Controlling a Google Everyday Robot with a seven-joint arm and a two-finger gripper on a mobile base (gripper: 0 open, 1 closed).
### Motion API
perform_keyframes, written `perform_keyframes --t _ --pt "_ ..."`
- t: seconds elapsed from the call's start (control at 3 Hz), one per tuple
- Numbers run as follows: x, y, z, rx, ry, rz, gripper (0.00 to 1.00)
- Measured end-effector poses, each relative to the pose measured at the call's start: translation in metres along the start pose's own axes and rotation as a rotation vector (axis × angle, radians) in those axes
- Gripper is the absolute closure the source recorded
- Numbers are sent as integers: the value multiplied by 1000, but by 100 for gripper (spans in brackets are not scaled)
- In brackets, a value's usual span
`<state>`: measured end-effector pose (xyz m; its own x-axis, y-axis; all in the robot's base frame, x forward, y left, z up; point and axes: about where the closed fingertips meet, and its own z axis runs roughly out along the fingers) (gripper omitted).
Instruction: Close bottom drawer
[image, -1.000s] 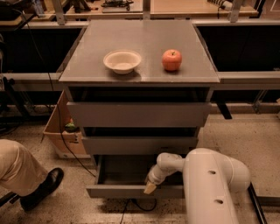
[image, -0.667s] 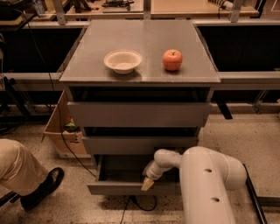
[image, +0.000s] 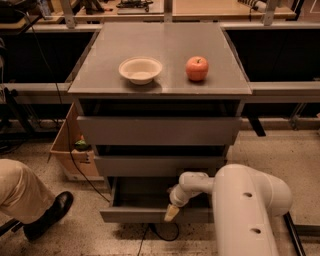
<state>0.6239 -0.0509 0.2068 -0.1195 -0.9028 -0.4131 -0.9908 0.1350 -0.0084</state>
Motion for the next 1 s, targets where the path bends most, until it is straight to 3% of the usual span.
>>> perform_keyframes --t 0.67,1.0 --pt "13 47 -38 32 -12 28 68" --pt "41 72 -36 31 -95 81 98"
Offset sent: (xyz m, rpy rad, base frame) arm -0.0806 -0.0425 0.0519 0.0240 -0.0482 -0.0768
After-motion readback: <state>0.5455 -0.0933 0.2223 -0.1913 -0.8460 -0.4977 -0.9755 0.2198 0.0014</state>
